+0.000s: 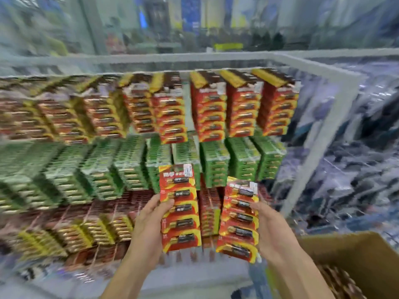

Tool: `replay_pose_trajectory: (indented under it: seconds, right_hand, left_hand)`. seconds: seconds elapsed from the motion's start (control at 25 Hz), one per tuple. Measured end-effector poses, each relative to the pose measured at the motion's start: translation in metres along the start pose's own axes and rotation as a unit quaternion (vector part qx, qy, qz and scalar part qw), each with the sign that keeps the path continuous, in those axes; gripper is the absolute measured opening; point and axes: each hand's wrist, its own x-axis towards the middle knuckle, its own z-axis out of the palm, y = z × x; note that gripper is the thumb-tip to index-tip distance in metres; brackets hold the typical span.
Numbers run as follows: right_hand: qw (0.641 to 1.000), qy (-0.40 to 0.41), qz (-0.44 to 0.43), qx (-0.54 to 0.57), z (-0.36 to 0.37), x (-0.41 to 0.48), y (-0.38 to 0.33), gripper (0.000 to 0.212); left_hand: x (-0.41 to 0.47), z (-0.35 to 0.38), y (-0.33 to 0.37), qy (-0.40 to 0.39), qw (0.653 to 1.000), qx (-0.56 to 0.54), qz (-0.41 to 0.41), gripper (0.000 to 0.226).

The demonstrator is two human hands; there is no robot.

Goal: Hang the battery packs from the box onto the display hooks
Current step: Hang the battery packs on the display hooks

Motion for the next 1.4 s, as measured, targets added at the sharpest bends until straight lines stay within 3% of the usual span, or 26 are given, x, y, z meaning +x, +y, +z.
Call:
replay_pose_trajectory:
  seconds: [0.2, 0.44, 0.6, 0.68, 0.8, 0.84, 0.92, 0.96, 1.04, 1.08, 1.2, 1.4]
  right_hand:
    - [0.998, -0.031, -0.006, -0.051, 0.101, 0.049, 0.054, 0.038]
    - [0.994, -0.046, -0.041, -0.088, 0.208, 0.089, 0.116, 0.064]
    - [0.993, -0.061, -0.05, -0.088, 0.262, 0.105, 0.141, 0.046]
    - [0.993, -0.034, -0.056, -0.101, 0.282, 0.107, 0.15, 0.056]
    - [0.987, -0.02, -0.085, -0.135, 0.307, 0.111, 0.153, 0.089]
    - [0.986, -0.017, -0.086, -0.141, 0.31, 0.115, 0.151, 0.089]
    - [0.989, -0.013, -0.094, -0.115, 0.317, 0.117, 0.146, 0.065]
    - [0.991, -0.02, -0.084, -0.103, 0.317, 0.119, 0.143, 0.065]
    - [0.992, -0.005, -0.071, -0.103, 0.315, 0.131, 0.141, 0.091]
    - [0.993, -0.007, -0.066, -0.097, 0.315, 0.137, 0.14, 0.094]
    - [0.994, -0.032, -0.05, -0.097, 0.33, 0.145, 0.139, 0.082]
    - [0.991, -0.075, -0.043, -0.103, 0.36, 0.169, 0.149, 0.085]
  left_hand:
    - [0.0, -0.106, 0.056, 0.035, 0.999, -0.019, 0.034, 0.024]
    - [0.017, -0.221, 0.118, 0.046, 0.996, -0.037, 0.062, 0.026]
    - [0.025, -0.274, 0.146, 0.033, 0.996, -0.043, 0.067, 0.027]
    - [0.029, -0.29, 0.155, 0.021, 0.996, -0.047, 0.067, 0.029]
    - [0.035, -0.302, 0.164, 0.017, 0.996, -0.063, 0.065, 0.03]
    - [0.037, -0.303, 0.166, 0.016, 0.995, -0.067, 0.068, 0.03]
    - [0.039, -0.302, 0.17, 0.014, 0.994, -0.08, 0.076, 0.031]
    - [0.041, -0.301, 0.171, 0.016, 0.993, -0.088, 0.079, 0.031]
    - [0.046, -0.301, 0.175, 0.031, 0.991, -0.098, 0.088, 0.031]
    - [0.048, -0.302, 0.178, 0.043, 0.989, -0.101, 0.096, 0.032]
    - [0.053, -0.312, 0.191, 0.076, 0.983, -0.095, 0.134, 0.038]
    - [0.062, -0.35, 0.235, 0.123, 0.965, -0.083, 0.215, 0.033]
